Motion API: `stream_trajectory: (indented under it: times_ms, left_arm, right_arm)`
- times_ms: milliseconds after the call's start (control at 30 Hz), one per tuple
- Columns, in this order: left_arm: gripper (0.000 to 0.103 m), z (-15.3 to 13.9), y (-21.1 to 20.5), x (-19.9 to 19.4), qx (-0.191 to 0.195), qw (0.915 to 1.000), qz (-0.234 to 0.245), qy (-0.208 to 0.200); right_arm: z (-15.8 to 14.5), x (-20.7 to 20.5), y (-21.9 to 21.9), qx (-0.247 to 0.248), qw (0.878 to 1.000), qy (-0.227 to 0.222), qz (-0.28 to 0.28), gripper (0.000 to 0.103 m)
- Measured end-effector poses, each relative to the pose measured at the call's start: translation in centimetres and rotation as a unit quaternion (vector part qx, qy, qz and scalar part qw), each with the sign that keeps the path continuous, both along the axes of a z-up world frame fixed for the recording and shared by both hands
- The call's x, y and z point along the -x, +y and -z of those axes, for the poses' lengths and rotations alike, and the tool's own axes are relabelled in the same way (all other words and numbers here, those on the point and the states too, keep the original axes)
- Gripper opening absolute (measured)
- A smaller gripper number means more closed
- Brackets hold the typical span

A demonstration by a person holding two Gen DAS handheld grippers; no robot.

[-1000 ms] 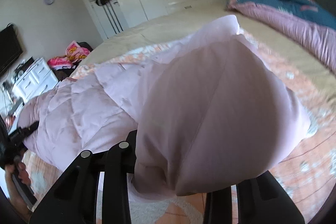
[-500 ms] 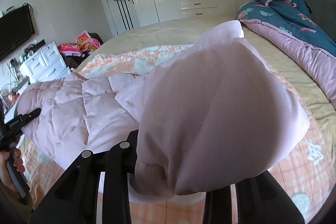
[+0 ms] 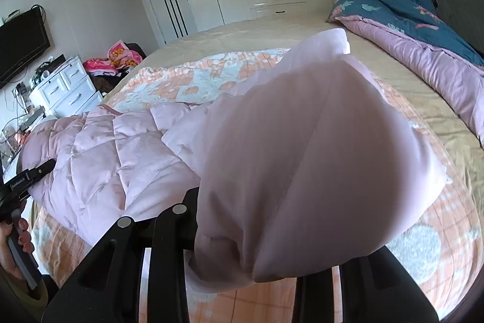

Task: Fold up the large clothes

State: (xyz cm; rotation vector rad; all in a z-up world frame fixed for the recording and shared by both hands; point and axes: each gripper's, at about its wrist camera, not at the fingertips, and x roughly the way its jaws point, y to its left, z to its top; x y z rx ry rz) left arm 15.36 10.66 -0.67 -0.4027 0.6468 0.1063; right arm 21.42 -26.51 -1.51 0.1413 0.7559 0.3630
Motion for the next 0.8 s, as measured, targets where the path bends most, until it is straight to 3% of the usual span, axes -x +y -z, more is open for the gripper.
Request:
stream_trajectory:
  times_ms: [500, 800]
  left_arm:
    - [0.027, -0.2, -0.7, 3.3, 0.000, 1.0000, 0.002, 0.006]
    - [0.029, 1.7, -0.2, 3.3, 0.012, 0.9993, -0.011, 0.032]
  right_arm:
    - [0.1, 3.6, -1.3, -0.013, 1.000, 0.005, 0.004, 0.030]
    - [1.4, 3.3, -2.1, -0.028, 0.999, 0.021, 0.007, 0.031]
